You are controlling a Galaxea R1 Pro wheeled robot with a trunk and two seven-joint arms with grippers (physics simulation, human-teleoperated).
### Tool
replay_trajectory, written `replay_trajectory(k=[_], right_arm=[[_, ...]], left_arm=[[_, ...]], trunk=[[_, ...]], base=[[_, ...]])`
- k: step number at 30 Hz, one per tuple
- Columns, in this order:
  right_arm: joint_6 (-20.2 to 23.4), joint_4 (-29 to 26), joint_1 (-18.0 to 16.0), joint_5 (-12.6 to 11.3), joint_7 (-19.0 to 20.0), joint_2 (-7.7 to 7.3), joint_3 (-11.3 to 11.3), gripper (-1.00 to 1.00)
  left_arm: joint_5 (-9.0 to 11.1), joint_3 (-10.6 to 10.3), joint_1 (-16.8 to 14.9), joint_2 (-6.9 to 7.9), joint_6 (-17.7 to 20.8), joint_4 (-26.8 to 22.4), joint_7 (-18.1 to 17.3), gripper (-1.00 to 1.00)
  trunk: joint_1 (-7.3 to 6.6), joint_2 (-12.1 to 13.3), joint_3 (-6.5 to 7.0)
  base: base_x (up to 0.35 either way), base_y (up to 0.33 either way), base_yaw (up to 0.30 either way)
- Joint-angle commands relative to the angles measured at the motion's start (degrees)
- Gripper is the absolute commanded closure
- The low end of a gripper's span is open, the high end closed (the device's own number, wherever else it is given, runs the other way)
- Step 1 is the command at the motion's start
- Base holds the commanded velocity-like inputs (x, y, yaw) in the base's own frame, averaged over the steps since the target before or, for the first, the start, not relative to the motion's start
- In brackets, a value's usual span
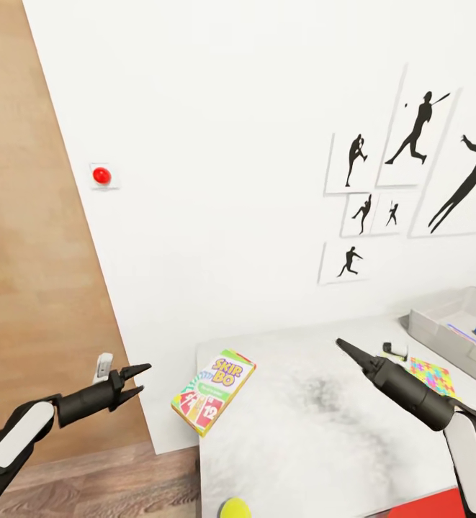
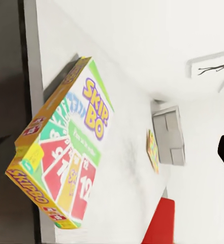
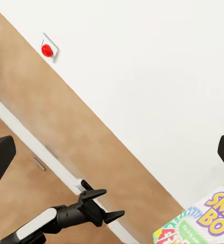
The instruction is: Put all the toys in the child's room - the three board games (two on the bed and one on the table), the two jigsaw puzzles on the table, and the tennis ball on the table - inside the toy box on the table in the child's room.
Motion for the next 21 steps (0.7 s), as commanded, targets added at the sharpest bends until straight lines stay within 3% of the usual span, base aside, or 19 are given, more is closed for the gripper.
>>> replay_trajectory(k=[1, 8, 21], right_arm=[[0.6, 0.0, 0.0, -0.1, 1.1, -0.01, -1.1, -1.00], [1.2, 0.0, 0.4, -0.1, 3.1, -0.19, -5.6, -1.00], [4.4, 0.0, 0.6, 0.0, 5.0, 0.30, -6.7, -1.00]], left_arm=[[0.2, -0.1, -0.4, -0.49, -0.5, 0.0, -0.1, -1.00], [0.3, 0.0, -2.7, -1.47, -1.4, 0.1, -0.1, -1.00], [0.3, 0.1, -3.0, -1.00, 2.0, 0.1, -0.4, -1.00]], trunk=[[0.23, -0.5, -0.26], [1.77, -3.3, -1.51], [4.62, -8.5, -3.85]], base=[[0.000, 0.000, 0.000], [0.000, 0.000, 0.000], [0.000, 0.000, 0.000]])
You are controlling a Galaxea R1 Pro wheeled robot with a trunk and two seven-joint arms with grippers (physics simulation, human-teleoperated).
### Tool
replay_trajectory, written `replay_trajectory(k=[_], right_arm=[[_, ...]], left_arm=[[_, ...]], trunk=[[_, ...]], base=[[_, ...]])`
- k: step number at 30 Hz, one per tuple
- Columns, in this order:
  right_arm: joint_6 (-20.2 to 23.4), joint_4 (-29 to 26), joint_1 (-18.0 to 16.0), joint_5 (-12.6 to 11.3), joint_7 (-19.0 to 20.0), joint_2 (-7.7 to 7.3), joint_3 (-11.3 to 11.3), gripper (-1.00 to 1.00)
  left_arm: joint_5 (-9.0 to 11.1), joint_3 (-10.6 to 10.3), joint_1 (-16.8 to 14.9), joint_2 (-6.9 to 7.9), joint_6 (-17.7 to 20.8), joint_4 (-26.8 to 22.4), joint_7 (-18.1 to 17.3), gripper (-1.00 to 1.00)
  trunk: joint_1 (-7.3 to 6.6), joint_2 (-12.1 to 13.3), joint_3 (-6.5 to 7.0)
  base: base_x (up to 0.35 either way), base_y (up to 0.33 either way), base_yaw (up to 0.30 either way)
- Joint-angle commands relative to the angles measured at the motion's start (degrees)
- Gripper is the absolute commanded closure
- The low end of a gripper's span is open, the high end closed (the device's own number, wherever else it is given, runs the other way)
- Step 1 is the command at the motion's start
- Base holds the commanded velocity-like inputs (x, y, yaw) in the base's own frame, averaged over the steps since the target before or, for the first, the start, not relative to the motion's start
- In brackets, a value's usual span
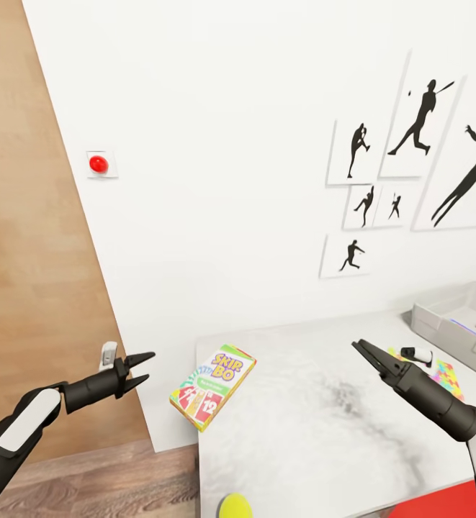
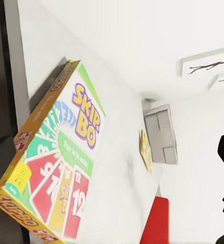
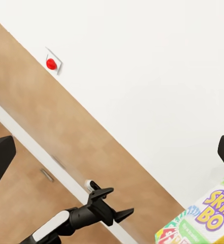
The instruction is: Put all the toys in the child's room - the three board games (two on the bed and one on the table), the two jigsaw puzzles on the table, and the tennis ball on the table - inside the toy box on the table in the child's room.
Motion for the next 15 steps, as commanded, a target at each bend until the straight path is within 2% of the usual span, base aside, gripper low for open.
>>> replay_trajectory(k=[1, 15], right_arm=[[0.3, 0.0, 0.0, 0.1, 0.1, 0.05, 0.0, -1.00], [0.0, 0.0, 0.0, 0.7, -0.2, 0.32, 0.3, -1.00]], left_arm=[[0.2, -0.1, -0.1, 0.03, 0.4, 0.0, -0.1, -1.00], [0.2, -0.1, -0.1, 0.09, 1.6, 0.0, -0.1, -1.00]], trunk=[[0.23, -0.5, -0.25], [3.08, -5.7, -2.58]], base=[[0.000, 0.000, 0.000], [0.000, 0.000, 0.000]])
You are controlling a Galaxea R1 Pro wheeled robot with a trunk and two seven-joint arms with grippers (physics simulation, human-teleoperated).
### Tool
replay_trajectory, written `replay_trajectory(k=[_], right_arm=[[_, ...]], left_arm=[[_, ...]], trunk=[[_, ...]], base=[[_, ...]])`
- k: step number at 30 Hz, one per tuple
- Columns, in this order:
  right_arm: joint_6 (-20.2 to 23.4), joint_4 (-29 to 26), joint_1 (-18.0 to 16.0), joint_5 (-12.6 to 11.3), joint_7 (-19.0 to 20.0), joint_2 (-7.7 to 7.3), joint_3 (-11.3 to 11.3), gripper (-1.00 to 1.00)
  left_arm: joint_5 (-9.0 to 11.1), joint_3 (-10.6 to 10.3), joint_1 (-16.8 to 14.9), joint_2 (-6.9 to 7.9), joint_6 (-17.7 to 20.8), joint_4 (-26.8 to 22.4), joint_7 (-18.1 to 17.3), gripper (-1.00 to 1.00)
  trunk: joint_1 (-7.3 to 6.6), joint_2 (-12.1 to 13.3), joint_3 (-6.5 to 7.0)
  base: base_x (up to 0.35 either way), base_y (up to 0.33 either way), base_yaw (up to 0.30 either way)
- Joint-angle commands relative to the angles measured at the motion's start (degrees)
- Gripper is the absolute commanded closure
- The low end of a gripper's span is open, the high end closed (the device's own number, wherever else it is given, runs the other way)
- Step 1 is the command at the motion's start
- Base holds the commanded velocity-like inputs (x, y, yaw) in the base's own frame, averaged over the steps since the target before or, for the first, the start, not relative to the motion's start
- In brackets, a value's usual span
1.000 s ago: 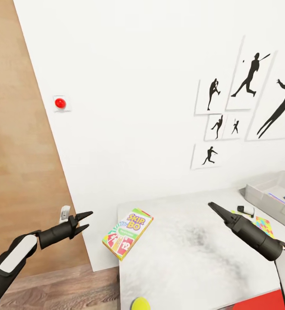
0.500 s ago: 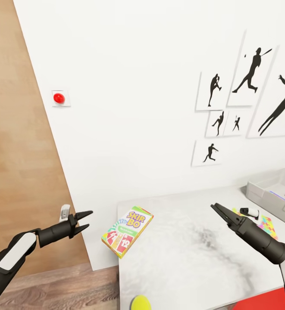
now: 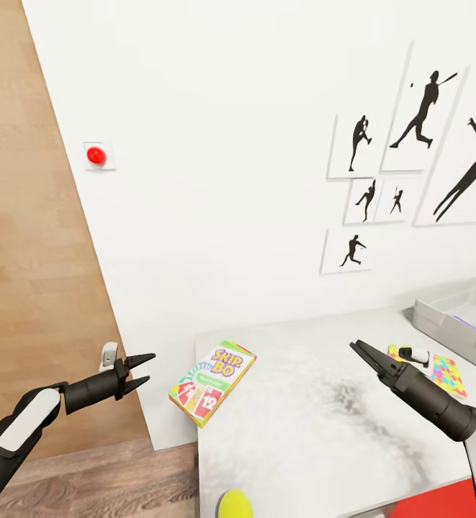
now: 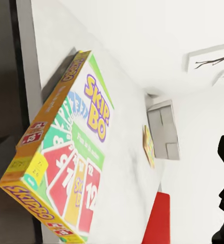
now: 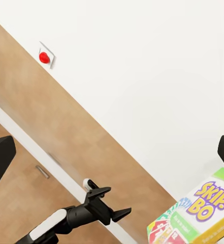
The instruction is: Put all the toys in the child's room - the three board games (two on the bed and one on the table), the two jigsaw puzzles on the table, and the tennis ball on the table - inside the toy box on the table in the child's room.
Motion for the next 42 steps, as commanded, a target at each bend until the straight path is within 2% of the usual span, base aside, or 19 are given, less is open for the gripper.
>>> replay_trajectory(k=[1, 14, 19, 27, 37, 42], right_arm=[[0.3, 0.0, 0.0, -0.1, 0.1, 0.00, 0.0, -1.00], [0.3, 0.1, 0.0, 0.0, 0.1, -0.15, -0.1, -1.00], [0.3, 0.1, 0.0, 0.0, 0.2, -0.37, -0.2, -1.00], [0.3, 0.1, 0.0, 0.0, 0.2, -0.43, -0.2, -1.00], [0.3, 0.1, 0.0, 0.0, 0.1, -0.20, -0.1, -1.00], [0.3, 0.1, 0.0, 0.0, 0.1, -0.25, -0.1, -1.00]], left_arm=[[0.1, -0.1, -0.1, 0.05, 0.1, 0.0, -0.2, -1.00], [0.2, -0.1, -0.1, -0.04, 0.2, 0.1, 0.2, -1.00], [0.2, -0.1, -0.1, -0.05, 0.2, 0.3, 1.7, -1.00], [0.3, 0.0, -0.1, -0.41, 0.1, 1.1, 6.1, -1.00], [0.3, -0.1, -0.1, -0.70, 0.0, 1.3, 6.8, -1.00], [0.3, -0.4, -0.1, -2.22, -0.2, 1.4, 7.0, -1.00]], trunk=[[0.23, -0.5, -0.25], [3.08, -5.7, -2.58], [4.18, -7.7, -3.48], [5.94, -10.9, -4.92], [8.13, -14.9, -6.71], [9.23, -16.9, -7.61]], base=[[0.000, 0.000, 0.000], [0.000, 0.000, 0.000], [0.000, 0.000, 0.000], [0.000, 0.000, 0.000], [0.000, 0.000, 0.000], [0.000, 0.000, 0.000]])
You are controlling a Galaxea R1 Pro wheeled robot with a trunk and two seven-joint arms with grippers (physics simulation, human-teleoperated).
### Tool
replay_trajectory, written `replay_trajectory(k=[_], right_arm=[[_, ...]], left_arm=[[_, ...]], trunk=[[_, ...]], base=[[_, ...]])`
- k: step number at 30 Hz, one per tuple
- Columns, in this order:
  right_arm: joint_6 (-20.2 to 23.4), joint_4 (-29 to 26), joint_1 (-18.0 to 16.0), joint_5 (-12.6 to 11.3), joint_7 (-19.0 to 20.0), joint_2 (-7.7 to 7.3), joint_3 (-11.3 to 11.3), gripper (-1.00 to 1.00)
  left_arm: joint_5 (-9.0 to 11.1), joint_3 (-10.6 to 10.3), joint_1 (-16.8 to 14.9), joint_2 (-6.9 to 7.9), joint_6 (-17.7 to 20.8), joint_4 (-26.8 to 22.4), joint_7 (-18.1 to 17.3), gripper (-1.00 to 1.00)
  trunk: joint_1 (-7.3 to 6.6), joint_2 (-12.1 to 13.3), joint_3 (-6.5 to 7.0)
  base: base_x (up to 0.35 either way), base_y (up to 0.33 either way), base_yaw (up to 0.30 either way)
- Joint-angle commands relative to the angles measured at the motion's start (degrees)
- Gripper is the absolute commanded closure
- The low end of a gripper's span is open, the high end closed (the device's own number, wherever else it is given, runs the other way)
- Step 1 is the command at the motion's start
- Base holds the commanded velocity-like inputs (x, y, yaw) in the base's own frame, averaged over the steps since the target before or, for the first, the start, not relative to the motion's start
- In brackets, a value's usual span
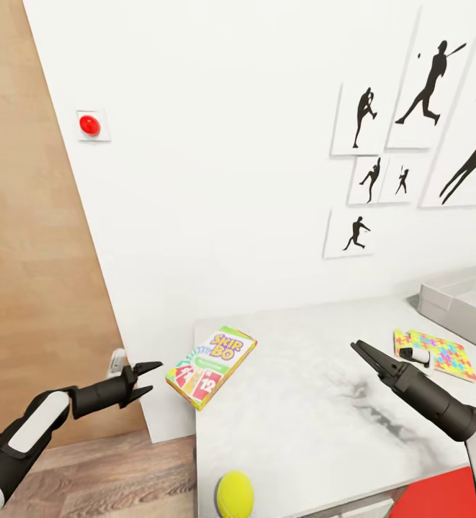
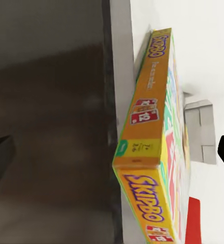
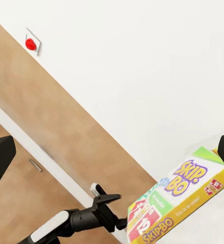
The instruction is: Put all the toys in the child's room - the three board games (two on the bed and one on the table), the two jigsaw puzzles on the table, and the tennis ball on the table - inside the toy box on the table in the child's room.
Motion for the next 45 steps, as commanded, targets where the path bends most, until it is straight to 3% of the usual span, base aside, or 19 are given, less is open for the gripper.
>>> replay_trajectory(k=[1, 9, 45], right_arm=[[0.3, 0.0, 0.0, -0.1, 0.1, 0.01, 0.0, -1.00], [0.1, 0.0, 0.0, -0.1, 0.4, 0.14, -0.2, -1.00], [0.1, 0.0, 0.0, -0.1, 0.3, 0.25, -0.1, -1.00]], left_arm=[[0.0, -0.1, -0.1, -0.19, 0.0, 0.1, -0.1, -1.00], [-0.2, -0.2, -0.1, -1.53, 0.0, 0.2, 1.6, -1.00], [-0.2, -0.1, -0.1, -1.33, 0.2, 0.2, 1.5, -1.00]], trunk=[[0.00, 0.0, -0.06], [0.00, 0.0, -0.06], [0.00, 0.0, -0.06]], base=[[0.000, 0.000, 0.000], [0.000, 0.000, 0.000], [0.000, -0.048, 0.000]])
